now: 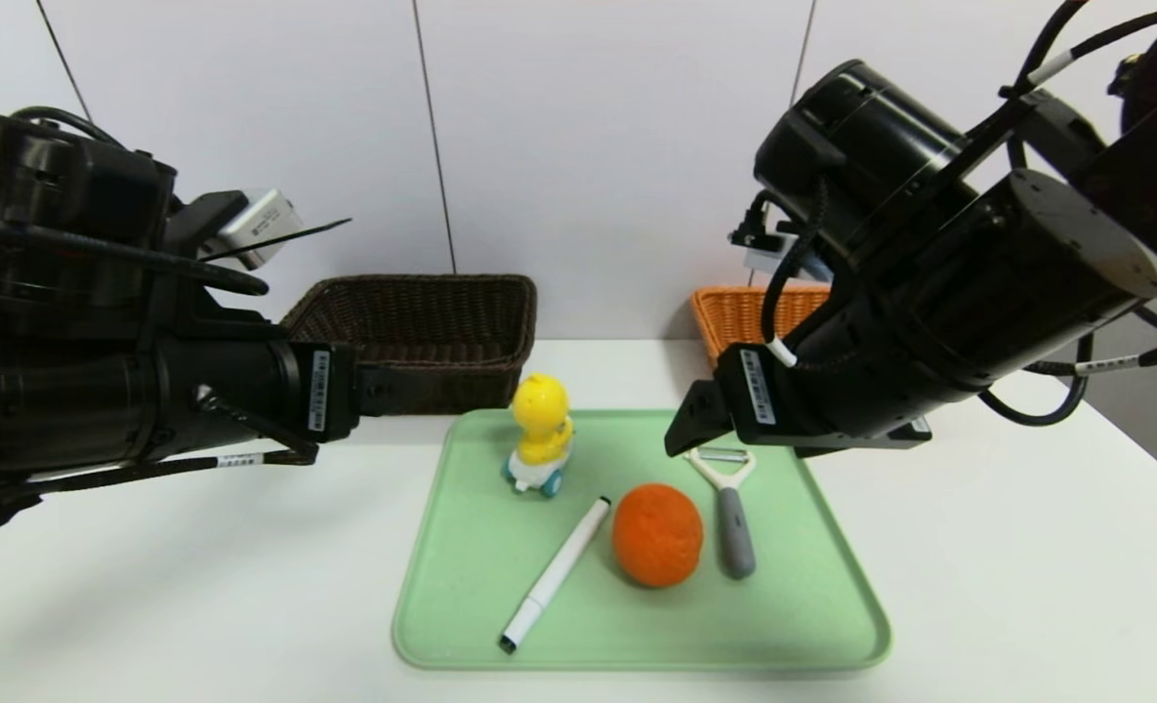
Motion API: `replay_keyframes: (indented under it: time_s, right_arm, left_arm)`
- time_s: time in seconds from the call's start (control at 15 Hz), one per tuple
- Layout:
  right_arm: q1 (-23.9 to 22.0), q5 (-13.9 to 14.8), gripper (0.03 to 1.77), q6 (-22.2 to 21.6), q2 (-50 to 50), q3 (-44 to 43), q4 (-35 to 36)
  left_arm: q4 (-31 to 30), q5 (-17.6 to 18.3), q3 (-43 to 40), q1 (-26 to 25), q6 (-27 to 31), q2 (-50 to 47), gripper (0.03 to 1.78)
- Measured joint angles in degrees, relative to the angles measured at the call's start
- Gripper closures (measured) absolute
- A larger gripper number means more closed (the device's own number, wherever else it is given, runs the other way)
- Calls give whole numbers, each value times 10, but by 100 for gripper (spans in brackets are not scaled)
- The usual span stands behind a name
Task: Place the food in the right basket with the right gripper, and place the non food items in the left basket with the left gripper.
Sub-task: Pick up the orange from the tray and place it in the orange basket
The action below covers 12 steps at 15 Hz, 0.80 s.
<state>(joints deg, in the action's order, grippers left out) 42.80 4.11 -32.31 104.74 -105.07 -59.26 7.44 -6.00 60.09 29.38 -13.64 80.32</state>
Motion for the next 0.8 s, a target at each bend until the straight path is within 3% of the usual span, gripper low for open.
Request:
replay_keyframes:
  time_s: [0.33,0.8]
  right_arm:
    - [19,8,9,-16,59,-16,0]
    - [41,33,9,-21,131,-47,-4]
  left_arm:
    - [13,-20,-2,20,-6,37,12]
    - [95,-18,30,22,-7,45,12]
